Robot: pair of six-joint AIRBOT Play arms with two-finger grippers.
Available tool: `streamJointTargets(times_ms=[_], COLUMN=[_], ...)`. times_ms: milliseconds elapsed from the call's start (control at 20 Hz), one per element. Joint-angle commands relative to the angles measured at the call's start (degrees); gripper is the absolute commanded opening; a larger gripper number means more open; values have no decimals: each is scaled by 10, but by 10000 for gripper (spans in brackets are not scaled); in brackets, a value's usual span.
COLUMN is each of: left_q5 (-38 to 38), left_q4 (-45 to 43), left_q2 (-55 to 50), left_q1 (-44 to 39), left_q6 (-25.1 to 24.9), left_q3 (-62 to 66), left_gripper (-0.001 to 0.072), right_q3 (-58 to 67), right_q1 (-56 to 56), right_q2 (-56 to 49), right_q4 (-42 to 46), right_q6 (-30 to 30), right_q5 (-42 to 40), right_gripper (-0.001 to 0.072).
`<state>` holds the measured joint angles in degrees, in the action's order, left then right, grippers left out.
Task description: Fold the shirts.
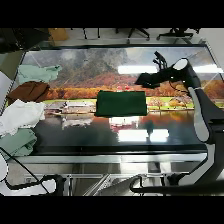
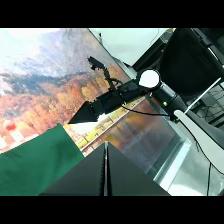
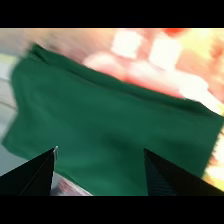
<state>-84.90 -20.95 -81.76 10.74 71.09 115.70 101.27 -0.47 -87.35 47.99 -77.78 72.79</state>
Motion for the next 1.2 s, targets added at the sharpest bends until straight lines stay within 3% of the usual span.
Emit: streamJointTargets(times_ms=[0,300,500,550,600,650,900,1150], left_q5=[0,-3,-10,-10,-10,-10,-9,-9], left_q4=[0,0,0,0,0,0,0,-1], left_q2=[0,0,0,0,0,0,0,0], left_q1=[1,-10,-36,-42,-48,-54,-75,-88], left_q6=[1,1,1,1,1,1,0,-2], left_q3=[0,0,0,0,0,0,0,0], left_gripper=[17,17,17,17,17,17,17,17], right_q3=[-54,-65,-65,-65,-65,-65,-65,-75], right_q1=[-47,-30,-30,-30,-30,-30,-85,-255], right_q2=[-3,-76,-104,-109,-113,-115,-79,-17], right_q4=[46,15,-77,-102,-125,-146,-157,-133], right_q6=[2,57,101,113,127,143,146,82], right_q5=[54,37,47,53,58,59,18,6], right_gripper=[600,616,589,475,310,29,14,13])
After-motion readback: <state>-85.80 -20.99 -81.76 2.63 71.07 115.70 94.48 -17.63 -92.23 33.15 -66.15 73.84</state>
